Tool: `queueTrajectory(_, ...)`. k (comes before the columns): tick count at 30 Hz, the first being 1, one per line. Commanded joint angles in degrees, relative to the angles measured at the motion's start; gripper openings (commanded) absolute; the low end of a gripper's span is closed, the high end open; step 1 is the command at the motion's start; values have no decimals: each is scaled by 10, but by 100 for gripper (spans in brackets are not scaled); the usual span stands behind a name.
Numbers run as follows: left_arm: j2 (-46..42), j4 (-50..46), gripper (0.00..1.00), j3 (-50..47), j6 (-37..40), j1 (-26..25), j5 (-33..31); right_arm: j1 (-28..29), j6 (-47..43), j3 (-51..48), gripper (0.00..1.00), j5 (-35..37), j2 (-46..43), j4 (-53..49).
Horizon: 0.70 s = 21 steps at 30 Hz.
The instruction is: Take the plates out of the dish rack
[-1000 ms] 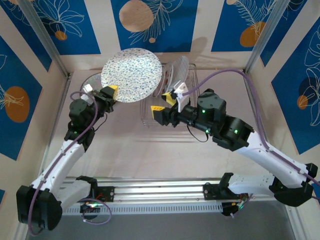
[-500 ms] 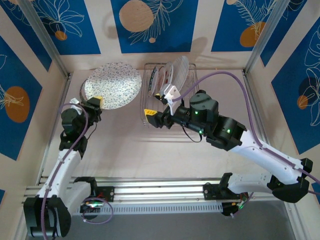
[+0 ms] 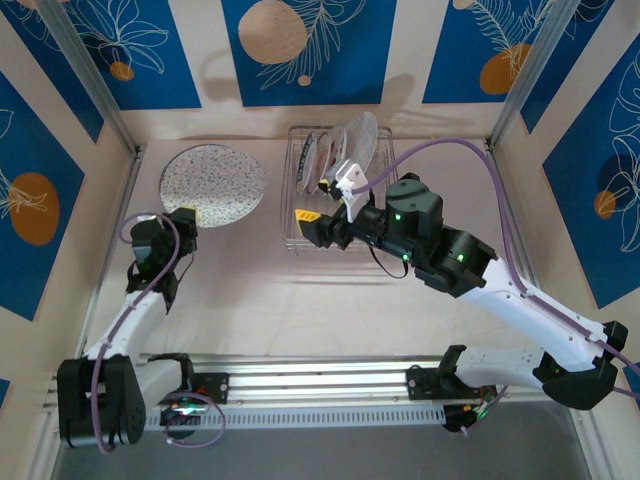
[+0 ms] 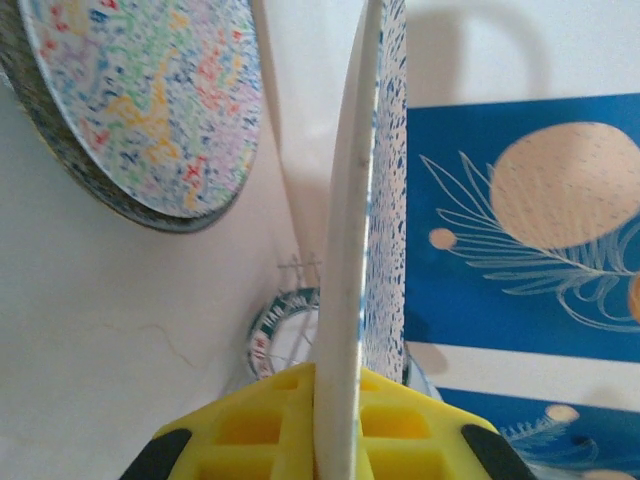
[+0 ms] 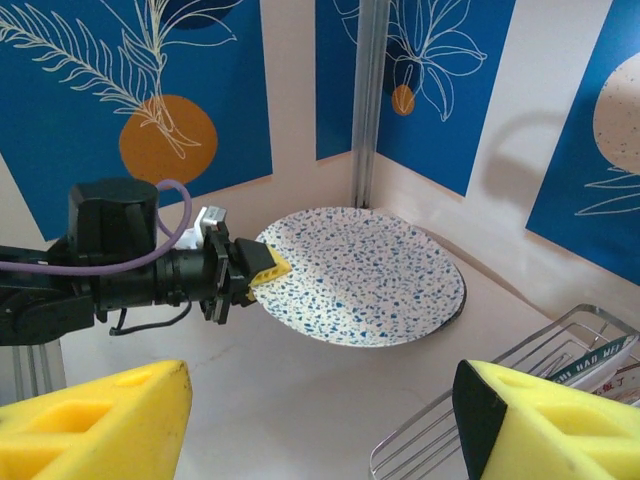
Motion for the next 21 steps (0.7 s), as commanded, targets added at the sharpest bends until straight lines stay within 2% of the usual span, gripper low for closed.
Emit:
queueTrajectory(1, 23, 98, 0, 3, 25, 14, -29, -4, 11, -1, 71, -13, -14, 11)
queueTrajectory(11, 139, 191, 0, 10, 44, 41, -39, -21, 34, 4, 71, -30, -1, 23)
queueTrajectory(21, 267, 281, 0, 42, 42, 77, -16, -32, 39, 19, 71, -44, 15, 17)
